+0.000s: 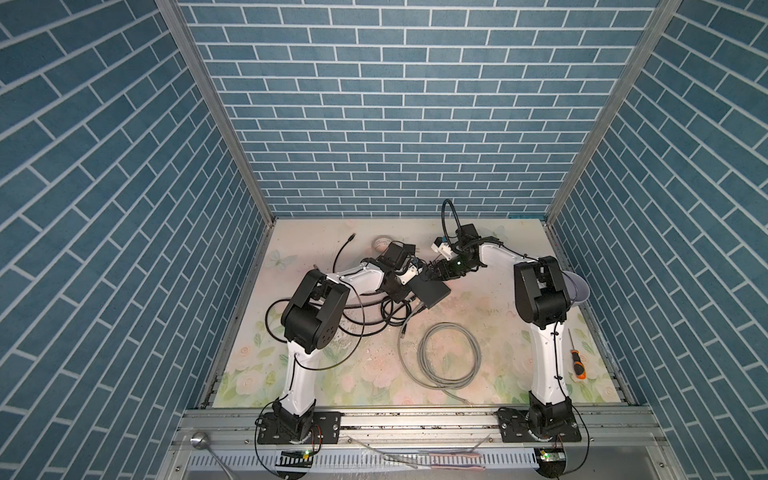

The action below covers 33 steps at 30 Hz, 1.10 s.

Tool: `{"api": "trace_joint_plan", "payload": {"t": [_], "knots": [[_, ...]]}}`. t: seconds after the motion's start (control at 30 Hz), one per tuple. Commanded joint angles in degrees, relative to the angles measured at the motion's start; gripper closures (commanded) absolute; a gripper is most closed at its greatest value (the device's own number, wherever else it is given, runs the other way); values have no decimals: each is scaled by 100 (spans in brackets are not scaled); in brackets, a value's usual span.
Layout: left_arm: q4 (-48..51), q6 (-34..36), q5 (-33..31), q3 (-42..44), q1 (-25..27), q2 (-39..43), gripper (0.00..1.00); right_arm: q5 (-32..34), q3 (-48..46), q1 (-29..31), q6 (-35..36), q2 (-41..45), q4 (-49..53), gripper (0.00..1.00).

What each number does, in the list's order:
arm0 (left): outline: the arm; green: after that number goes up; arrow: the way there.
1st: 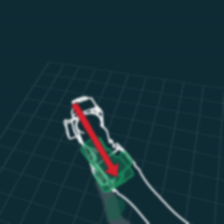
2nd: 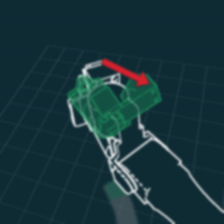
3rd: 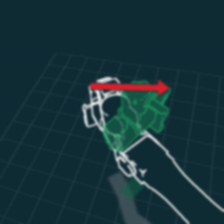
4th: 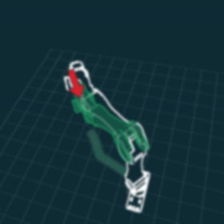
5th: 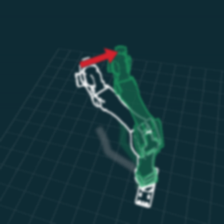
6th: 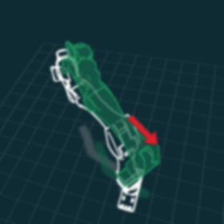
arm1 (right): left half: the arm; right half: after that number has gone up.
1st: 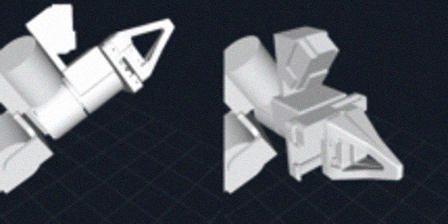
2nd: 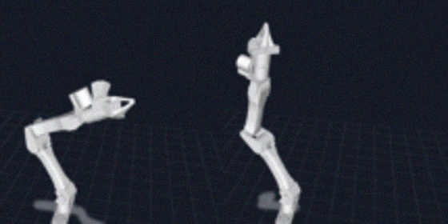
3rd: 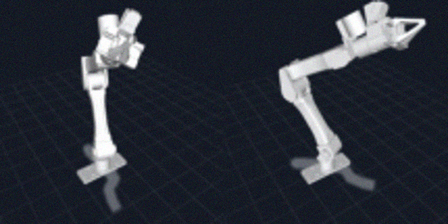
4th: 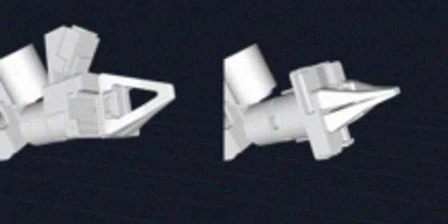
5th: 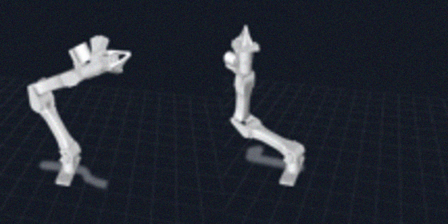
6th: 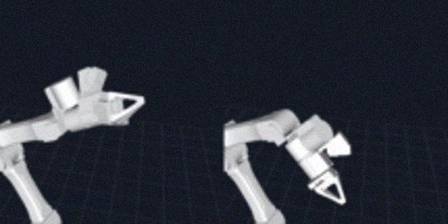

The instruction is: Insert the plug into the switch port

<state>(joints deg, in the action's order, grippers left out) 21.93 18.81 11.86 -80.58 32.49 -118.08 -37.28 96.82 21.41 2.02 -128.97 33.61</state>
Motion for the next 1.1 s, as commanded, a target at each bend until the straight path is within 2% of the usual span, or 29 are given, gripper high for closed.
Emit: {"api": "trace_joint_plan", "payload": {"t": [0.0,0.13,0.4,0.6,0.77,0.9,1.07], "knots": [[-237,363,652,-466,171,-83,99,-471,406,397,413,-344,652,62],[-325,88,397,-591,170,-237,99,-871,357,484,485,-346,566,62],[-1135,-934,-295,-550,188,-362,100,-1044,371,619,694,-551,746,66],[-1305,-994,76,-696,201,-533,100,-1181,569,620,770,-645,782,66],[-1042,-1136,101,-1163,196,-664,100,-1314,923,619,869,-827,1003,66],[-961,-1327,97,-1530,196,-974,100,-1252,1628,602,595,-1228,1114,67],[-679,-1312,15,-2108,192,-1356,100,-1317,2184,593,606,-1494,1283,67]]}}
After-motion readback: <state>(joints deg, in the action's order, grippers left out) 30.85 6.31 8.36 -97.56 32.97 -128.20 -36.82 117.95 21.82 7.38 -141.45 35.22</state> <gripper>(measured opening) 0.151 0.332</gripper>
